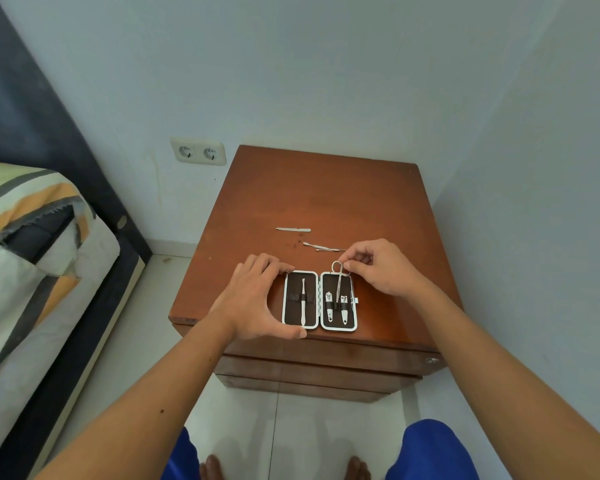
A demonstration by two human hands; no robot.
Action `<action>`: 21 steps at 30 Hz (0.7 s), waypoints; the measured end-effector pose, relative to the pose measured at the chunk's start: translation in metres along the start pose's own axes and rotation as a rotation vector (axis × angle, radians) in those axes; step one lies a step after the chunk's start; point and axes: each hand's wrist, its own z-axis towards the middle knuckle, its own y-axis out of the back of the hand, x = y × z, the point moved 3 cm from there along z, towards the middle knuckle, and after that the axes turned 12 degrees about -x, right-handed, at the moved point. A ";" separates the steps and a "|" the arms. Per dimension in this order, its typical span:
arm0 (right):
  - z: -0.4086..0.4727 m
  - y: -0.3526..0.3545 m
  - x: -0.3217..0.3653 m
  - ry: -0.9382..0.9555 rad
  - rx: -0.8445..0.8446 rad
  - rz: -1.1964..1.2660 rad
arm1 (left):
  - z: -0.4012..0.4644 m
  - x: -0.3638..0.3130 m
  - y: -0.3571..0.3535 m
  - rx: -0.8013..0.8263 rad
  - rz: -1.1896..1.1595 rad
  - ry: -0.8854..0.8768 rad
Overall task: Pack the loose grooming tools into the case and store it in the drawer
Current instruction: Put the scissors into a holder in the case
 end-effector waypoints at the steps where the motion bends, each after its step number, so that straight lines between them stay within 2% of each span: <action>1: 0.000 -0.003 0.000 -0.001 -0.008 -0.005 | 0.000 0.000 0.000 0.004 0.001 0.002; 7: 0.002 -0.010 0.002 0.009 -0.077 -0.006 | 0.000 -0.001 0.000 -0.007 -0.002 0.007; 13: -0.002 -0.009 0.000 0.074 -0.056 -0.016 | 0.000 -0.001 0.001 0.002 -0.005 0.010; 21: -0.003 -0.008 -0.001 0.070 -0.092 -0.010 | 0.000 -0.001 0.001 0.008 -0.009 0.012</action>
